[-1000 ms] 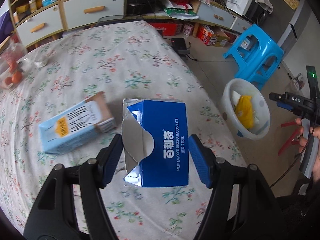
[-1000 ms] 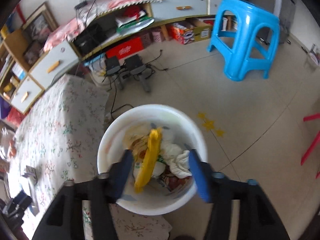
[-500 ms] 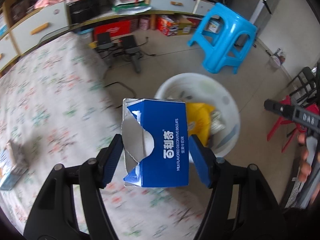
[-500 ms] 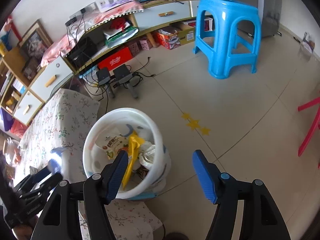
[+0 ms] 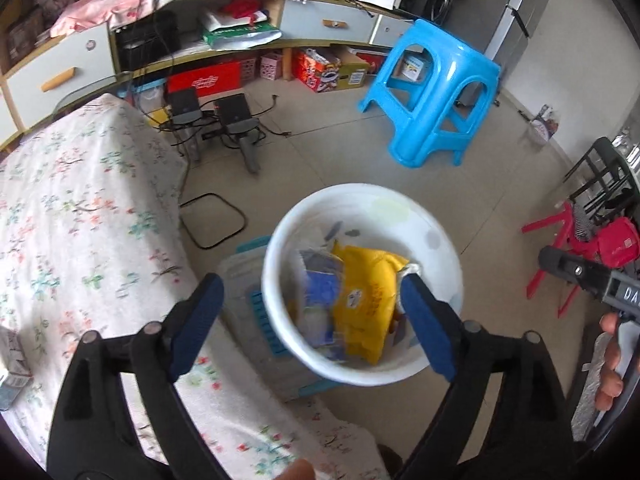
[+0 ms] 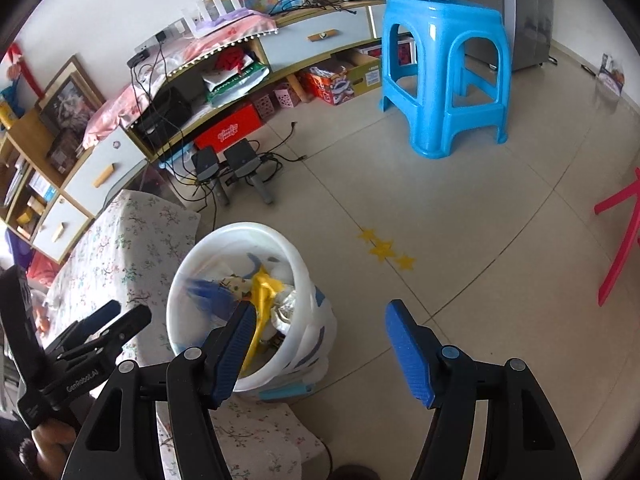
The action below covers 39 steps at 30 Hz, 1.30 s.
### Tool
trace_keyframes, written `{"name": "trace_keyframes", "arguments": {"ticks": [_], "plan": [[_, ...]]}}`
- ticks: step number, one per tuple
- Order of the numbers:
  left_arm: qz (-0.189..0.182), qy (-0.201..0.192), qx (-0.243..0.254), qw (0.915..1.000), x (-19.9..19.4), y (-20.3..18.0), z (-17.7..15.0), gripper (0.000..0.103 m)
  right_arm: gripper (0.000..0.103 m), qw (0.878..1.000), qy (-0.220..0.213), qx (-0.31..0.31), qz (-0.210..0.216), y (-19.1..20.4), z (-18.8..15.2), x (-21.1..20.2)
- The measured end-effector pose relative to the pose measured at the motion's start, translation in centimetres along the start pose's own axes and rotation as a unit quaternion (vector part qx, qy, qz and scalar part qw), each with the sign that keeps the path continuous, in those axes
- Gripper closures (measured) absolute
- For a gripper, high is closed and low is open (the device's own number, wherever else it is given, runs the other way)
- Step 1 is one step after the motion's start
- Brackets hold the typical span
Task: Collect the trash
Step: 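Move the left gripper back to the table and grasp the light blue milk carton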
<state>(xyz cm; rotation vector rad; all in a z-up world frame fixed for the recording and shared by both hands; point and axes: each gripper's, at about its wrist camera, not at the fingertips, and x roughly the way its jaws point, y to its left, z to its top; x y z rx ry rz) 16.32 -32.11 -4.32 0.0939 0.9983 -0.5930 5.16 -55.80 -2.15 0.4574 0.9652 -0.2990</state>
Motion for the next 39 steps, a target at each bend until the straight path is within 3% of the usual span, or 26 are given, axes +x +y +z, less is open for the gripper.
{"name": "trace_keyframes", "arguments": {"ticks": [9,23,30,35,39], "plan": [[0.042,-0.008,-0.004,0.9991,-3.2,3.9,-2.6,0.01,0.033,0.999,0.007,-0.033,0.008,3.5,-0.5,0.3],[0.121,0.005,-0.009,0.9926,-8.3,15.0,-6.4,0.01,0.029,0.996,0.021,-0.089,0.017,10.1,-1.9,1.3],[0.104,0.054,0.003,0.9931,-7.9,21.6,-6.9,0.01,0.028,0.994,0.028,-0.106,0.013,12.5,-2.2,2.1],[0.114,0.083,0.041,0.9891,-6.9,22.9,-8.5,0.01,0.028,0.992,0.032,-0.118,0.011,14.2,-2.3,2.8],[0.119,0.096,0.019,0.9881,-6.5,24.6,-9.5,0.01,0.028,0.991,0.035,-0.13,0.013,16.0,-2.6,3.2]]}}
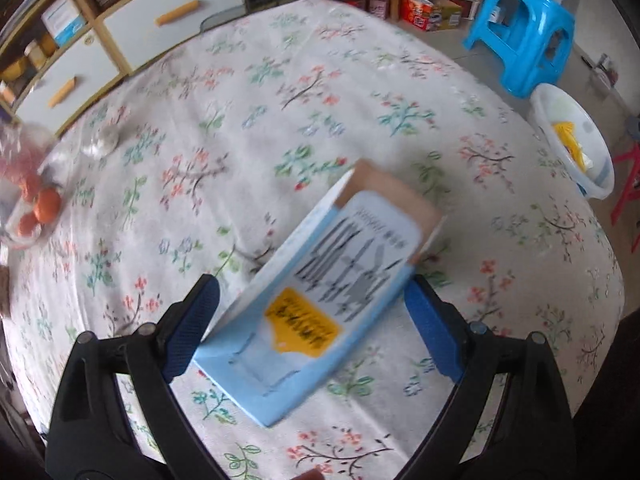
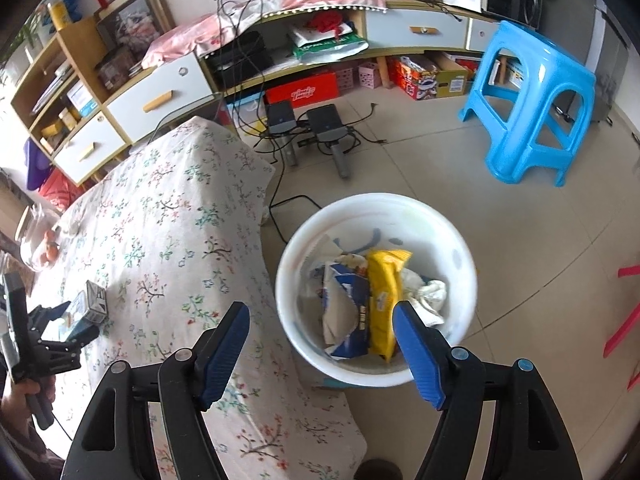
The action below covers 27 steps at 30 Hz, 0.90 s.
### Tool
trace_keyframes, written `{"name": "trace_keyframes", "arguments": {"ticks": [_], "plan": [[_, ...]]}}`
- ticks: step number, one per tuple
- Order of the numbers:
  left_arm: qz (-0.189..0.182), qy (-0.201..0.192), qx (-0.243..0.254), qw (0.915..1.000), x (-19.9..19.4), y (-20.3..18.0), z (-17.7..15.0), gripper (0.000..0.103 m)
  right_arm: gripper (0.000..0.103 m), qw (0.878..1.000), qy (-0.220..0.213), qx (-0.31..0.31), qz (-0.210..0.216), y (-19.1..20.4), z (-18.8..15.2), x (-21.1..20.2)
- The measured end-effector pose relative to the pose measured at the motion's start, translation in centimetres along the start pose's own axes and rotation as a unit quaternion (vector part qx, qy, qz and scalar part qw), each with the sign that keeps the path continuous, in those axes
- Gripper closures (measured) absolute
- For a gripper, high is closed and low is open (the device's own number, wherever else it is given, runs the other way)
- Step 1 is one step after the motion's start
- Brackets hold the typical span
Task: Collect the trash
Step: 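Move the left gripper back to the table and grasp the light blue milk carton, then move the right gripper to the table and grasp the crumpled white tissue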
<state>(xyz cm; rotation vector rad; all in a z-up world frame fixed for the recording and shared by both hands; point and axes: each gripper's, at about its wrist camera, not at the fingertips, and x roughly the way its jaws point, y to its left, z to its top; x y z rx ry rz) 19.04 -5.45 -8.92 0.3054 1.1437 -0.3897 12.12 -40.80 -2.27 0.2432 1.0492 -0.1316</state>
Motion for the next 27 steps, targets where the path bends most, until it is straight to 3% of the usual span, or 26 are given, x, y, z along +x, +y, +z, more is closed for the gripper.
{"name": "trace_keyframes", "arguments": {"ticks": [2,4,5,11,16,22,25,27], "plan": [[-0.016,-0.001,-0.024,0.9996,-0.1,0.8,-0.4,0.016,0.027,1.0,0.001,-0.007,0.003,0.9,0.1,0.2],[-0.032,0.005,-0.047,0.9984,-0.3,1.5,-0.7,0.033,0.027,1.0,0.001,-0.012,0.007,1.8,0.3,0.4],[-0.037,0.007,-0.055,0.9978,-0.4,1.8,-0.7,0.036,0.027,1.0,0.002,-0.015,0.009,2.5,0.4,0.6],[-0.025,-0.002,-0.119,0.9926,-2.2,4.2,-2.0,0.04,0.026,0.999,0.004,-0.03,0.028,6.3,0.7,1.1],[-0.016,-0.022,-0.195,0.9804,-5.2,7.7,-4.2,0.041,0.025,0.998,0.004,-0.049,0.044,10.6,0.7,2.1],[0.016,-0.041,-0.254,0.9661,-7.8,11.9,-7.5,0.041,0.022,0.995,0.017,-0.079,0.057,16.4,0.0,3.9],[0.044,-0.056,-0.285,0.9558,-9.6,14.0,-9.9,0.041,0.021,0.991,0.042,-0.115,0.059,20.0,-0.5,5.8],[0.041,-0.069,-0.309,0.9477,-10.5,15.4,-11.2,0.041,0.021,0.989,0.052,-0.127,0.056,21.9,-0.6,7.0]]}}
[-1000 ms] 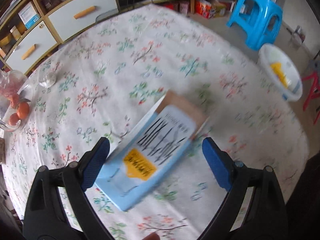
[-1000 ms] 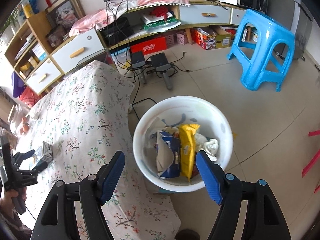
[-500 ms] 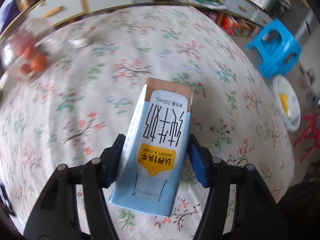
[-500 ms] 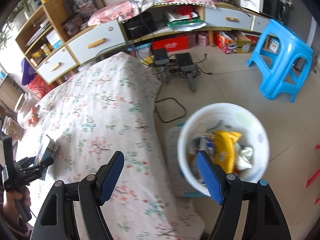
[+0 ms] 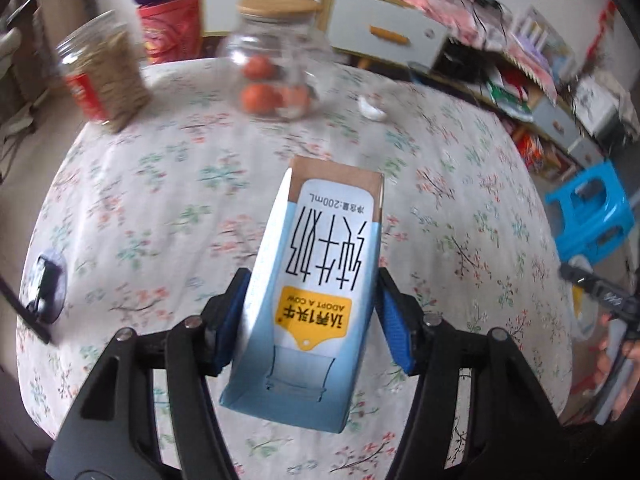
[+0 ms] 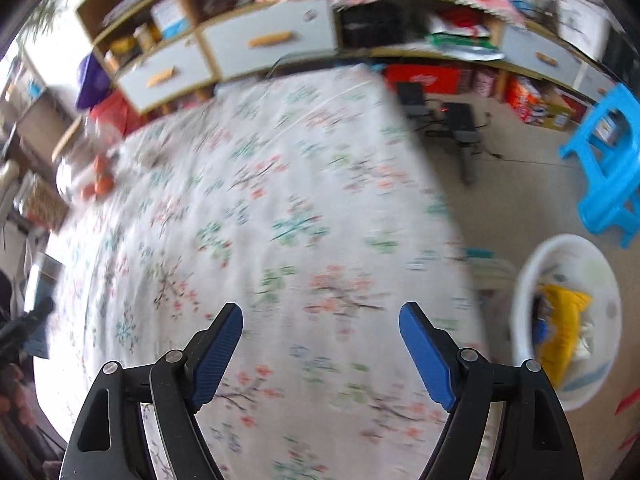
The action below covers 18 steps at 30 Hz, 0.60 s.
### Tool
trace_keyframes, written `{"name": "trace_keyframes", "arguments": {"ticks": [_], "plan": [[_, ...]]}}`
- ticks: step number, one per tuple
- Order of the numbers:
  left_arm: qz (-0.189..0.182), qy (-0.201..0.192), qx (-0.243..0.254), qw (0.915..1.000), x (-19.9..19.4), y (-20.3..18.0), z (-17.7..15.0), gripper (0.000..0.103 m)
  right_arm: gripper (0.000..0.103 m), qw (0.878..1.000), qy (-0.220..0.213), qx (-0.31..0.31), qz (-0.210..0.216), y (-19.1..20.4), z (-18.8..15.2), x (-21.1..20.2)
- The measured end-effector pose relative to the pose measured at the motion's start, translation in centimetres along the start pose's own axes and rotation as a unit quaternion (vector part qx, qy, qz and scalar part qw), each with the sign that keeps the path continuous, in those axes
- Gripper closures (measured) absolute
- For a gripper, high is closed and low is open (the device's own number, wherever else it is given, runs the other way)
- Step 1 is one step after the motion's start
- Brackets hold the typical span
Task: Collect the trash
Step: 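Move the right gripper to the table and grasp the crumpled white tissue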
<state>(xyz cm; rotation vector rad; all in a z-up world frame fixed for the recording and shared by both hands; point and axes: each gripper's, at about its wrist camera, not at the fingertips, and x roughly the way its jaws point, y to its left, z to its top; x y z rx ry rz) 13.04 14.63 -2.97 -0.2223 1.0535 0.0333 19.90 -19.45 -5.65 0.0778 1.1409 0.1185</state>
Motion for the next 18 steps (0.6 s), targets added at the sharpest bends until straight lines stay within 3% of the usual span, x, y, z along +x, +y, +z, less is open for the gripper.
{"name": "trace_keyframes", "arguments": {"ticks": [4,8,11,14,18], "plan": [[0.018,-0.026,-0.017,0.9993,-1.4,2.8,0.3,0.041,0.021,1.0,0.0,-0.017,0.019,4.2,1.6,2.1],[0.012,-0.036,-0.035,0.9986,-1.9,4.6,0.7,0.041,0.021,0.998,-0.005,-0.043,0.038,9.5,3.7,4.4],[0.013,-0.041,-0.042,0.9982,-1.8,5.3,1.2,0.041,0.021,0.999,-0.009,-0.031,0.029,12.0,5.2,6.8],[0.013,-0.043,-0.055,0.9975,-1.8,6.2,1.6,0.041,0.022,1.0,0.016,-0.015,0.022,13.7,6.6,9.7],[0.009,-0.044,-0.067,0.9968,-1.9,7.4,2.1,0.041,0.023,0.999,-0.026,-0.038,0.027,16.5,8.1,11.0]]}}
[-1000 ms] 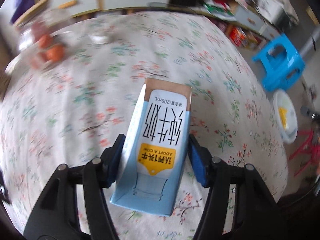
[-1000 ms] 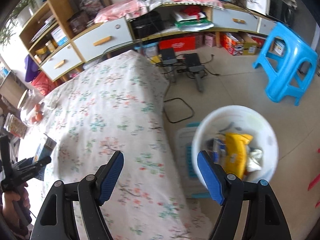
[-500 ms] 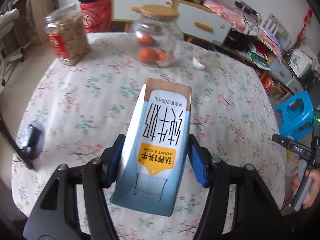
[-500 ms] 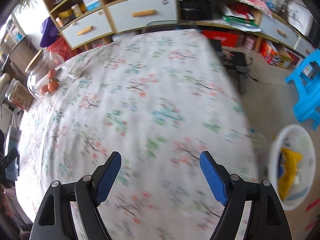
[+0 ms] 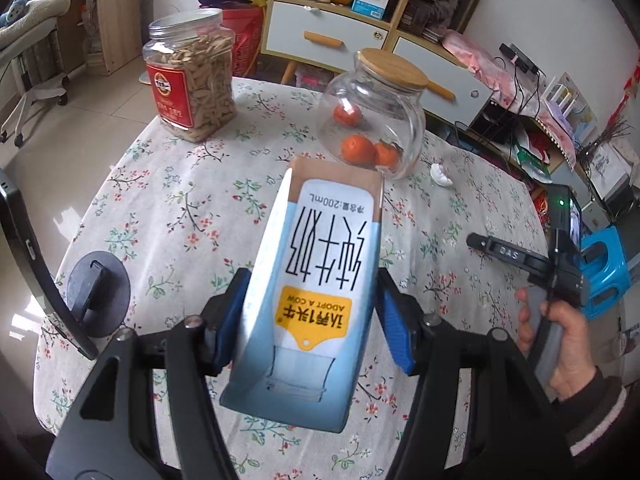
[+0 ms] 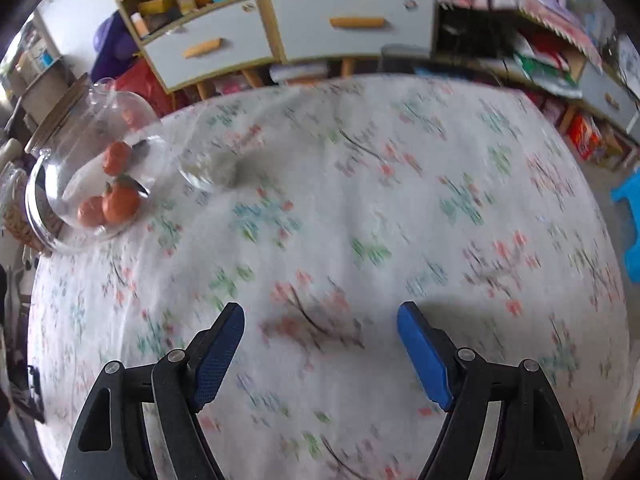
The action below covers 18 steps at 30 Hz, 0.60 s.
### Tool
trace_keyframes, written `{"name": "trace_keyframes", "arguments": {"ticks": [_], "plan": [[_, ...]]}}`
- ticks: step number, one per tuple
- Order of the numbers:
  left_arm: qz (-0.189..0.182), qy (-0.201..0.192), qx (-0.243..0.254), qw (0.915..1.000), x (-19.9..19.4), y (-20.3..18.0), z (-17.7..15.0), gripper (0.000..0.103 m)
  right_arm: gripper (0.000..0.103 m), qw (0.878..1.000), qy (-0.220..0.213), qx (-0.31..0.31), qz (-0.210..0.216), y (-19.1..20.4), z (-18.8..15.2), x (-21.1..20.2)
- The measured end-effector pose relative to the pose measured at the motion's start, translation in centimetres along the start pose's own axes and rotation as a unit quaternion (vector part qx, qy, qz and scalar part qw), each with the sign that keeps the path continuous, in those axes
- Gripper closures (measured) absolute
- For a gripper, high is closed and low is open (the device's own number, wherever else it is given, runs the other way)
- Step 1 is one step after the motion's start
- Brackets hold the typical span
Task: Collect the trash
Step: 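Move the right gripper to the table and grasp the crumpled white tissue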
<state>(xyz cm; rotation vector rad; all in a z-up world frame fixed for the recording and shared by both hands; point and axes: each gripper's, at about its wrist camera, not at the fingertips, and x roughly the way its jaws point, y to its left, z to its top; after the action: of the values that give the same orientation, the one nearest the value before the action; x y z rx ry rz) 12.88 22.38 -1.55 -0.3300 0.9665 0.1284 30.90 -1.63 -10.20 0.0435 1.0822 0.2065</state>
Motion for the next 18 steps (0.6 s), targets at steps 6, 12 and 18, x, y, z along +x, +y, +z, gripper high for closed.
{"name": "trace_keyframes", "arguments": {"ticks": [6,12,18], "plan": [[-0.008,0.007,-0.017,0.9998,0.6,1.0,0.6,0.041,0.029,0.999,-0.043,-0.024,0.003,2.8,2.1,2.0],[-0.01,0.0,-0.031,0.9995,0.2,1.6,1.0,0.041,0.047,0.998,-0.053,-0.045,0.006,4.9,4.6,3.6],[-0.001,0.003,-0.032,0.9995,0.4,1.7,1.0,0.041,0.07,0.998,-0.049,-0.049,0.013,6.2,6.7,5.2]]}}
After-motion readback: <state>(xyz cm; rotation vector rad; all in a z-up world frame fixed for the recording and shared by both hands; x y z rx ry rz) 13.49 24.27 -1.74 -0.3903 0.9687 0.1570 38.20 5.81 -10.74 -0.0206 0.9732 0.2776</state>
